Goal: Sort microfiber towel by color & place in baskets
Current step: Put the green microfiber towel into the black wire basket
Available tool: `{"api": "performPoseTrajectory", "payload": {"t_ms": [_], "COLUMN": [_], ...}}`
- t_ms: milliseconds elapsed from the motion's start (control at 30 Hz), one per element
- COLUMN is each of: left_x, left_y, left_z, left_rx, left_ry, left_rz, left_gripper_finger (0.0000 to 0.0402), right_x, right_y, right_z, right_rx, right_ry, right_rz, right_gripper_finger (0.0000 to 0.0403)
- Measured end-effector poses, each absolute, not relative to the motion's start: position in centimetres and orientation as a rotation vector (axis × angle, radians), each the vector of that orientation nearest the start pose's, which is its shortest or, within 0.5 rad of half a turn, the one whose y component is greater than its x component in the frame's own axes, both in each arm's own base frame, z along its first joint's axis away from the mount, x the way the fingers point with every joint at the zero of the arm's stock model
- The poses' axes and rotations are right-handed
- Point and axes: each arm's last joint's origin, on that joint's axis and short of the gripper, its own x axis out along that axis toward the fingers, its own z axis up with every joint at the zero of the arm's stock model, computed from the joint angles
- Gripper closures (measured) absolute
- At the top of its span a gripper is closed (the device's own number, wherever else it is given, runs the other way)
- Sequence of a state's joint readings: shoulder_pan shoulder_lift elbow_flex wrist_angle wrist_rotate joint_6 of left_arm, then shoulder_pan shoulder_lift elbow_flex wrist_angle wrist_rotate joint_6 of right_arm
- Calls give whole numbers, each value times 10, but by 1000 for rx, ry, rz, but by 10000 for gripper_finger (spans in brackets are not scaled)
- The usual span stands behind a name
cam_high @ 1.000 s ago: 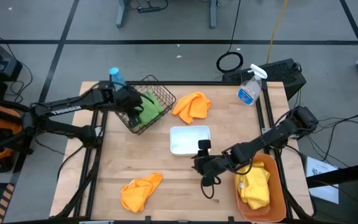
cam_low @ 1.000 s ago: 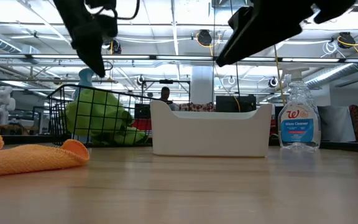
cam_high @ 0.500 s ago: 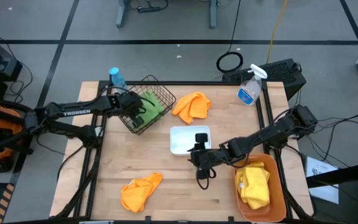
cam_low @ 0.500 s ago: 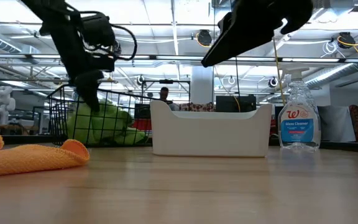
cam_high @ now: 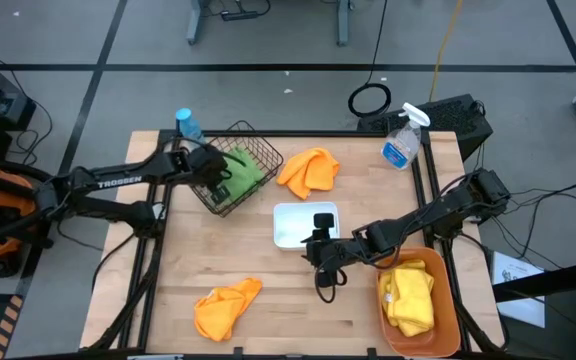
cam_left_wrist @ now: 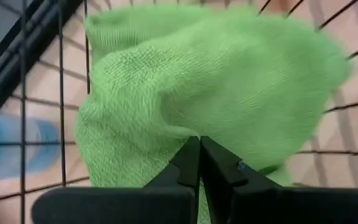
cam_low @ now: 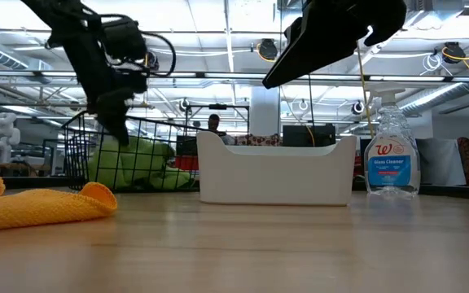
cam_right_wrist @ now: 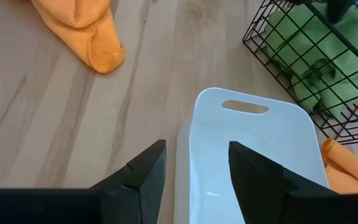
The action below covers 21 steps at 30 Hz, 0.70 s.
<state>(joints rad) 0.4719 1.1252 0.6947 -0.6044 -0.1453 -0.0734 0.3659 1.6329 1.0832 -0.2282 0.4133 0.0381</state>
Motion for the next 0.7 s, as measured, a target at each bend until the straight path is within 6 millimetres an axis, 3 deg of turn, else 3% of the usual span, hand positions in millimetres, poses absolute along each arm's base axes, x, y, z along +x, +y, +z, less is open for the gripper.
{"api": "performPoseTrajectory", "payload": {"t_ms": [233, 433, 700], "left_x": [174, 170, 170], "left_y": [91, 88, 88], "left_z": [243, 245, 242], "left_rx": [-244, -272, -291], "left_ry": [927, 946, 970], "left_rz": [557, 528, 540], "left_gripper_finger": [386, 379, 294], "right_x": [325, 325, 325], "right_y": [113, 112, 112], "right_z": [224, 224, 223], "right_rx": [-258, -261, -261], "right_ry": [723, 724, 726], "right_rz": [-59, -59, -59], "right_gripper_finger": [239, 239, 239]}}
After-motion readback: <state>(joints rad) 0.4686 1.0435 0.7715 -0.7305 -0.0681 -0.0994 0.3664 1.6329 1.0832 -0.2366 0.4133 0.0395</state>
